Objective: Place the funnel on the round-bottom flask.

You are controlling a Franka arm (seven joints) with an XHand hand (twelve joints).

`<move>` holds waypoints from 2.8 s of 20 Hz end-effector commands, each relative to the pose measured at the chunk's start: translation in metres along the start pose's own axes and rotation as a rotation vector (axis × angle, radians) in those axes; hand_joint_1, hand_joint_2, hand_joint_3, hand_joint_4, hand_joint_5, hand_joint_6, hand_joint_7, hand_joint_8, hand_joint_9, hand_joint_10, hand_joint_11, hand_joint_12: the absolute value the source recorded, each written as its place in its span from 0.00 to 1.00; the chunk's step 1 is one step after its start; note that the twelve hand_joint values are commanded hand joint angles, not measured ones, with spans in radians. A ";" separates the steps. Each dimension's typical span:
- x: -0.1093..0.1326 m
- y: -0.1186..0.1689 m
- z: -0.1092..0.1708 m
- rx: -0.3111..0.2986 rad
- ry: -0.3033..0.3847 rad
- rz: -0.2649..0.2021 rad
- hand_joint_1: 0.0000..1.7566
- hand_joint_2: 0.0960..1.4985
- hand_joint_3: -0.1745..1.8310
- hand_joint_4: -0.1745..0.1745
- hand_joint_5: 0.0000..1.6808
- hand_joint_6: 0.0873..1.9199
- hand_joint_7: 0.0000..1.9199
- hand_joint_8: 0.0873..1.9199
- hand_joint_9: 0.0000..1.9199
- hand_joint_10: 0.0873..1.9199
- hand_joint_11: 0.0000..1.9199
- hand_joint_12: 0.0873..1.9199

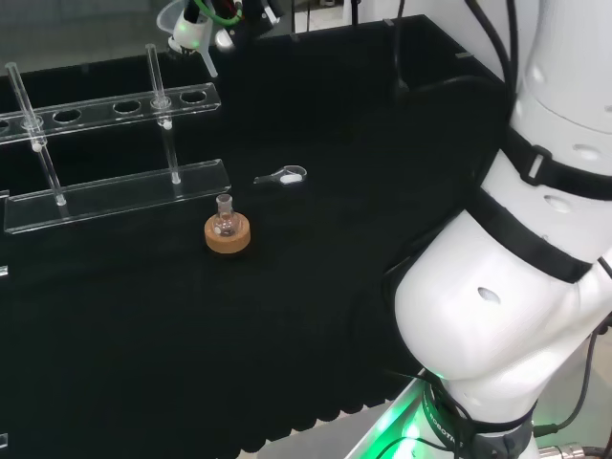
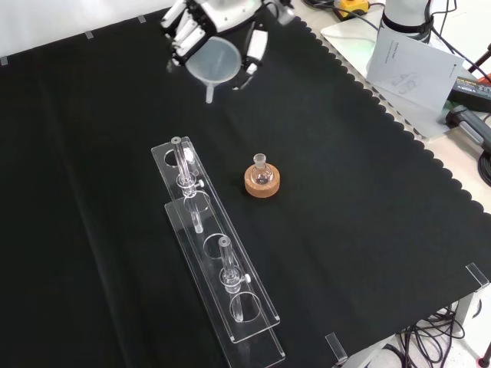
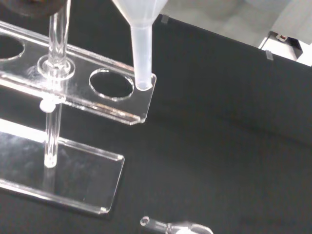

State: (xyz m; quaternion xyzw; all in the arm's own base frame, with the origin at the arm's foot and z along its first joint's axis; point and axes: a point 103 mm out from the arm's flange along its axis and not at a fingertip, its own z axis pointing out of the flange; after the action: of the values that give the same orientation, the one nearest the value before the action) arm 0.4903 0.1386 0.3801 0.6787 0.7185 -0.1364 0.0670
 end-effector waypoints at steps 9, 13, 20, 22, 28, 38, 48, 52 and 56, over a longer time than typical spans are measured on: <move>0.004 -0.082 0.038 -0.040 0.101 0.062 0.43 0.50 0.36 0.27 0.35 0.28 0.38 0.40 0.51 0.30 0.27 0.65; 0.006 -0.087 0.055 -0.036 0.136 0.044 0.43 0.50 0.36 0.27 0.35 0.28 0.37 0.40 0.50 0.30 0.27 0.65; 0.020 -0.082 0.086 -0.020 0.173 -0.009 0.43 0.50 0.36 0.27 0.35 0.28 0.37 0.41 0.49 0.30 0.26 0.66; 0.025 -0.079 0.095 -0.015 0.182 -0.022 0.43 0.50 0.36 0.27 0.35 0.28 0.37 0.41 0.49 0.31 0.26 0.66; 0.032 -0.072 0.118 -0.012 0.207 -0.062 0.43 0.50 0.36 0.27 0.34 0.29 0.37 0.41 0.49 0.31 0.26 0.66; 0.033 -0.063 0.149 0.011 0.219 -0.089 0.43 0.50 0.36 0.27 0.34 0.29 0.37 0.41 0.49 0.31 0.26 0.66; 0.040 -0.061 0.169 0.039 0.222 -0.103 0.43 0.50 0.36 0.26 0.34 0.29 0.37 0.41 0.49 0.31 0.25 0.66; 0.043 -0.061 0.169 0.029 0.220 -0.108 0.43 0.50 0.36 0.26 0.34 0.29 0.37 0.41 0.49 0.31 0.25 0.66; 0.043 -0.061 0.169 0.029 0.219 -0.108 0.43 0.50 0.36 0.26 0.34 0.29 0.37 0.41 0.49 0.32 0.25 0.66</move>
State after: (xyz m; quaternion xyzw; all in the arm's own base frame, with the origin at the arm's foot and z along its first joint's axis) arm 0.4122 0.1291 0.2134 0.6508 0.7549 -0.0752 -0.0298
